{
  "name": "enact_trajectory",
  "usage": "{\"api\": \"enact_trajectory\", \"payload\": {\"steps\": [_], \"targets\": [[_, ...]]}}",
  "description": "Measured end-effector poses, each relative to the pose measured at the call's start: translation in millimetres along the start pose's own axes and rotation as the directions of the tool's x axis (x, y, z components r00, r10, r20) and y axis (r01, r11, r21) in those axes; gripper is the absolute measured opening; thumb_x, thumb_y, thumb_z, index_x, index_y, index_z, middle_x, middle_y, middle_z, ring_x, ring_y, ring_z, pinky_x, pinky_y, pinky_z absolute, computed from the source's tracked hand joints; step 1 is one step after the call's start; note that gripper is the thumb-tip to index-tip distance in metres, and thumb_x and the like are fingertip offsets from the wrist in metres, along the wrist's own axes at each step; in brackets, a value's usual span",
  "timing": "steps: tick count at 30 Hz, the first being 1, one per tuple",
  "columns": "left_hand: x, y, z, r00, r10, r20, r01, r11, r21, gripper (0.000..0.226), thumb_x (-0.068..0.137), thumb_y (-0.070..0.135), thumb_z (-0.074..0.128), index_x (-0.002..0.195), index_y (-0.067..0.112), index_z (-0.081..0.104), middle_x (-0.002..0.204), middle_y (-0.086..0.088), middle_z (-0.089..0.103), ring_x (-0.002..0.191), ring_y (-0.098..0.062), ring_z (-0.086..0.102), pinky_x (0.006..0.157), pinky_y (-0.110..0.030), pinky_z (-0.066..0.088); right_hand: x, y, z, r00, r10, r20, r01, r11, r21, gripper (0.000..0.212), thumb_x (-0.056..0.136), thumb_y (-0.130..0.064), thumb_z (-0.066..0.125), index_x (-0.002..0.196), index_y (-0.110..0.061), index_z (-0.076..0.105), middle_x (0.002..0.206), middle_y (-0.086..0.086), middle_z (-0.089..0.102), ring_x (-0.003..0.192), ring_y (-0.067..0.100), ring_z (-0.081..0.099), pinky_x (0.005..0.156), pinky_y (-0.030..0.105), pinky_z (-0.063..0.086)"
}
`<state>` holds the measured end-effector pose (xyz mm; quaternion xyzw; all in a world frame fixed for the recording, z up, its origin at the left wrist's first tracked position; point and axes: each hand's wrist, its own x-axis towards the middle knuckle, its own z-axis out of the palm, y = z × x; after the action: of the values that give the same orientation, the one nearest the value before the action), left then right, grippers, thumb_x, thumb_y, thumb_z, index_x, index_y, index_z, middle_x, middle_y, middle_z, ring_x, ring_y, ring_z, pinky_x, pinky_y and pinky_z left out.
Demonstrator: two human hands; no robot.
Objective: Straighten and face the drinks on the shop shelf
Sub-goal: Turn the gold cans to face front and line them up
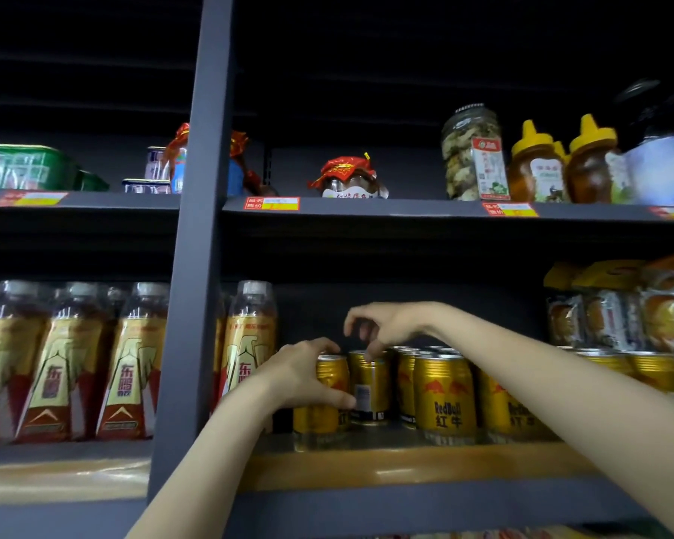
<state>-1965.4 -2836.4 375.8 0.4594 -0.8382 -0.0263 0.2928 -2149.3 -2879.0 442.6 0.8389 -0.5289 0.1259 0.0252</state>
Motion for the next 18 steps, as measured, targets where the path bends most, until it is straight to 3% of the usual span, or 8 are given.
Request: {"api": "enact_trajectory", "payload": {"steps": [3, 6, 10, 16, 18], "targets": [[-7.7, -0.8, 4.1, 0.996, -0.029, -0.089, 0.031, 0.999, 0.024, 0.073, 0.072, 0.041, 0.074, 0.132, 0.027, 0.036, 0.124, 0.002, 0.052, 0.107, -0.015, 0.054, 0.086, -0.029, 0.053, 6.9, -10.0, 4.4, 0.994, -0.113, 0.003, 0.113, 0.994, -0.013, 0.05, 0.084, -0.021, 0.068, 0.13, -0.03, 0.049, 0.135, -0.003, 0.045, 0.123, 0.015, 0.042, 0.102, 0.039, 0.042], [-17.7, -2.6, 6.4, 0.972, -0.046, -0.231, 0.064, 0.995, 0.072, 0.063, 0.072, 0.041, 0.075, 0.122, 0.024, 0.041, 0.113, 0.004, 0.056, 0.099, -0.012, 0.056, 0.081, -0.026, 0.053, 14.3, -18.5, 11.9, 0.99, -0.127, 0.065, 0.126, 0.992, 0.013, 0.052, 0.085, -0.021, 0.068, 0.132, -0.028, 0.049, 0.135, 0.0, 0.049, 0.124, 0.019, 0.045, 0.102, 0.042, 0.043], [-26.5, -6.6, 6.2, 0.941, -0.066, -0.331, 0.132, 0.974, 0.183, 0.059, 0.073, 0.047, 0.072, 0.12, 0.023, 0.044, 0.113, 0.003, 0.056, 0.103, -0.014, 0.054, 0.084, -0.027, 0.05, 24.0, -26.1, 20.8, 0.992, -0.114, 0.06, 0.109, 0.991, 0.074, 0.043, 0.087, -0.021, 0.065, 0.129, -0.022, 0.052, 0.131, 0.004, 0.054, 0.121, 0.021, 0.05, 0.101, 0.041, 0.044], [-30.4, -3.3, -2.9, 0.979, -0.108, -0.175, 0.131, 0.983, 0.127, 0.061, 0.078, 0.037, 0.071, 0.128, 0.022, 0.041, 0.121, -0.001, 0.054, 0.108, -0.017, 0.054, 0.088, -0.031, 0.051, 29.5, -21.3, 21.9, 0.997, -0.069, -0.034, 0.071, 0.996, 0.053, 0.024, 0.087, -0.013, 0.064, 0.11, -0.019, 0.061, 0.116, 0.001, 0.059, 0.112, 0.02, 0.056, 0.097, 0.038, 0.047], [-31.5, -2.9, -5.4, 0.981, -0.113, -0.158, 0.13, 0.987, 0.097, 0.059, 0.079, 0.031, 0.07, 0.13, 0.021, 0.041, 0.122, -0.002, 0.054, 0.108, -0.017, 0.054, 0.088, -0.03, 0.052, 30.0, -22.9, 22.5, 0.998, -0.058, -0.001, 0.058, 0.998, 0.02, 0.029, 0.087, -0.018, 0.065, 0.115, -0.02, 0.058, 0.121, 0.002, 0.056, 0.114, 0.02, 0.054, 0.098, 0.04, 0.047]]}}
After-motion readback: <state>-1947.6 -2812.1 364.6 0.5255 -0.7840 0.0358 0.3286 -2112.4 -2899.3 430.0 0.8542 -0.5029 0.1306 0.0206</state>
